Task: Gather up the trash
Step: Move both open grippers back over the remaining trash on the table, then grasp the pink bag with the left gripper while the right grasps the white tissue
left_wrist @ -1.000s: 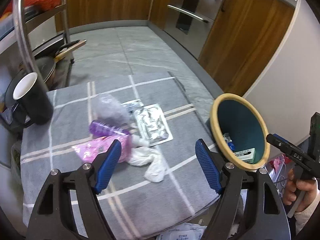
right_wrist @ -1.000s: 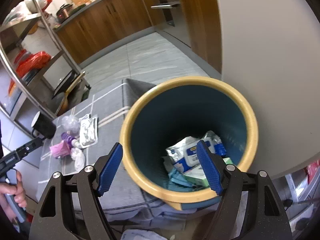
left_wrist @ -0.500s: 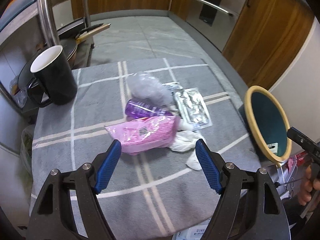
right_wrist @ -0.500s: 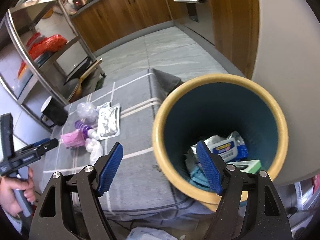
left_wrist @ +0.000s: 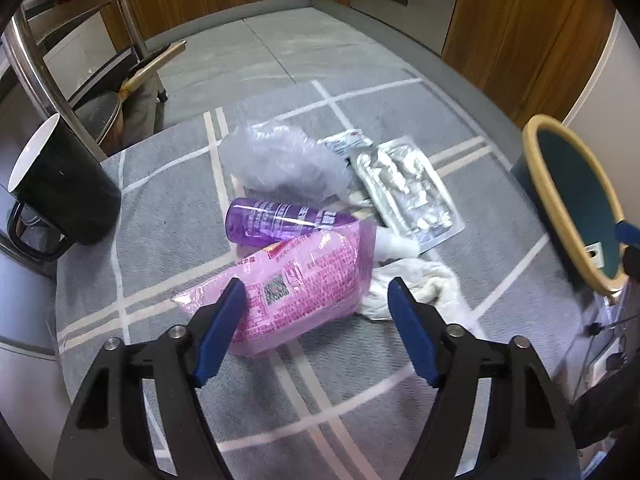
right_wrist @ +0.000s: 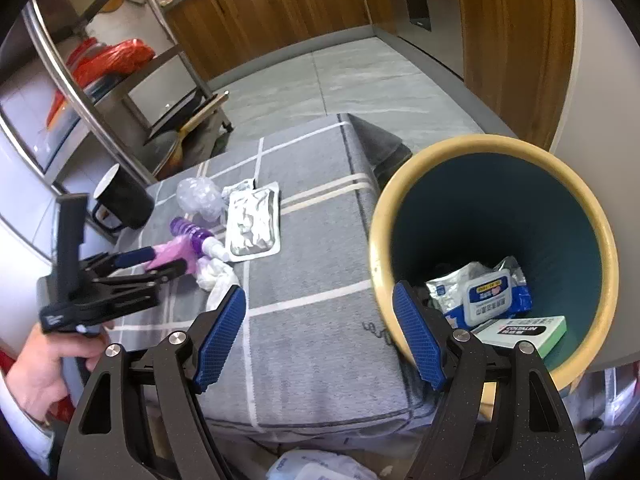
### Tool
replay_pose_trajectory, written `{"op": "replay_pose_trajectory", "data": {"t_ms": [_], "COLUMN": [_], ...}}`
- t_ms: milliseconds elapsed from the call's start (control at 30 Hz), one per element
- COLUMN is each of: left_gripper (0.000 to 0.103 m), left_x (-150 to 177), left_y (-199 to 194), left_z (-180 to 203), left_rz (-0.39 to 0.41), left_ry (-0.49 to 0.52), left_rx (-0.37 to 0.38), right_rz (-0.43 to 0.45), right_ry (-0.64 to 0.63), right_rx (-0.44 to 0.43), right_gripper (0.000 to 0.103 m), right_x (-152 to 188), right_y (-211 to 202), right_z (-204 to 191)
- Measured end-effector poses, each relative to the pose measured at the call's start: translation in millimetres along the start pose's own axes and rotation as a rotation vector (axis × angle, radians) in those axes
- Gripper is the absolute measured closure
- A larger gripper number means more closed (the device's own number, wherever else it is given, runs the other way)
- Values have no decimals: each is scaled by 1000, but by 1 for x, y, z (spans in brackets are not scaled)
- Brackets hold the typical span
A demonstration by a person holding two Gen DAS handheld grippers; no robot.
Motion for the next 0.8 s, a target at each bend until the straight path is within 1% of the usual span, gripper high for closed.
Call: {"op": "replay_pose_trajectory", "data": {"t_ms": [33,100,167,200,300,433,567,700,800], "left_gripper": [42,66,81,86,93,97,98,98,98], "left_x": [1,2,3,4,8,13,14,14,14], "left_y": [1,2,0,-1,-6,-18,-38,-56,-65], "left_z": [0,-2,-4,-5,-10,-22,-37,-46,-45], "left_rz": [0,-10,-26,-26,-27,-13,26,64,80], "left_ry": [6,10,-3,-2,-5,-55,-130,-175,-176], "left_rx": [-12,-16,4,1,-4,-1,18,49,57], "right_rz": [-3,-10,-20,-28,-43,-64,-91,-113,-108], "right_ry": [-3,-9,-17,-25,-52,-97,-157,-212,-262], "right_rx": [-2,-5,-9,-15,-28,-49,-57,-44,-36], "right_gripper": [26,26,26,26,26,27,37,38,38], "right_x": [0,0,2,3,6,10,14,18,17], "right_y": [1,4,8,11,18,29,45,66,78], "right_z": [-2,-5,-10,-14,-27,-46,-68,-89,-105]}}
Point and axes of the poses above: each gripper's, at about its wrist camera, not at the fingertips, and y roughly the way its jaws point, z to its right, x to its underside, the point moved 1 cm from there along y, roughly the way its jaws point, and after that the axes turned 4 degrees about x, right-handed, at the moved point
